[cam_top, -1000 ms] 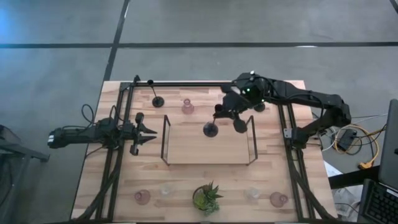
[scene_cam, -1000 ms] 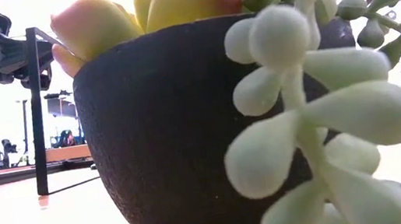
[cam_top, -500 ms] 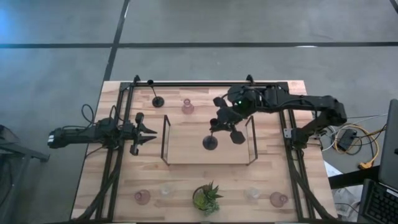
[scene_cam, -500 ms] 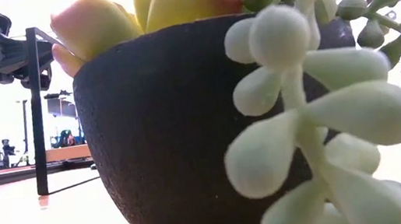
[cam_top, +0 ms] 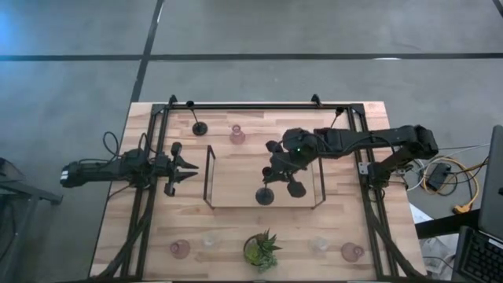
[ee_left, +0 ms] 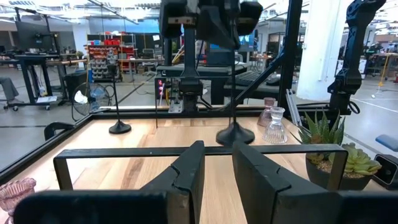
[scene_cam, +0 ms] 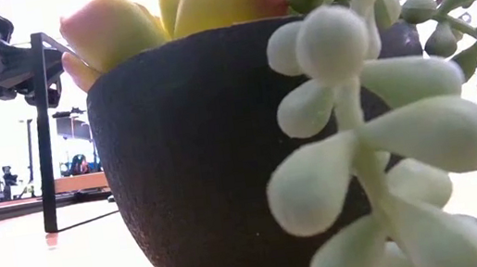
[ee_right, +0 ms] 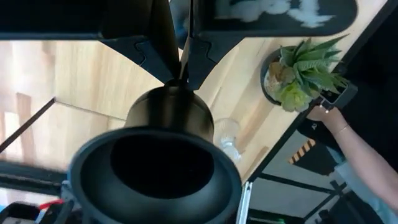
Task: Pick & Place candle stick holders
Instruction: Put the middle black candle holder on the shelf
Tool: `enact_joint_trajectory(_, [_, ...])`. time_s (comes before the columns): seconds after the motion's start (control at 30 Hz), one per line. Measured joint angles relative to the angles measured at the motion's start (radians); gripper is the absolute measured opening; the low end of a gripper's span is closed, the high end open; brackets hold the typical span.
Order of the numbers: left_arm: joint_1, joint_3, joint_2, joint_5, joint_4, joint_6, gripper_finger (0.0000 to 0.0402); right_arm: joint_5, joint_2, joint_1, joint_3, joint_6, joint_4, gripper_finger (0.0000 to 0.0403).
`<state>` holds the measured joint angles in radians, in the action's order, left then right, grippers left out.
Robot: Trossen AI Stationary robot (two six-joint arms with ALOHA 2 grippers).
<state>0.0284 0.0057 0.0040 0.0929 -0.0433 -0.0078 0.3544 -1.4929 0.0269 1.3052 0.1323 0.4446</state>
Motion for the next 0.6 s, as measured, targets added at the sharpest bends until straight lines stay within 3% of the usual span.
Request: enact_joint_trajectory(0.6, [0.0,0.0,0.0,0.0,0.0,0.0,0.0088,-0.096,0.0,0.011,-0.137,-0.056,-0.141,0.0012])
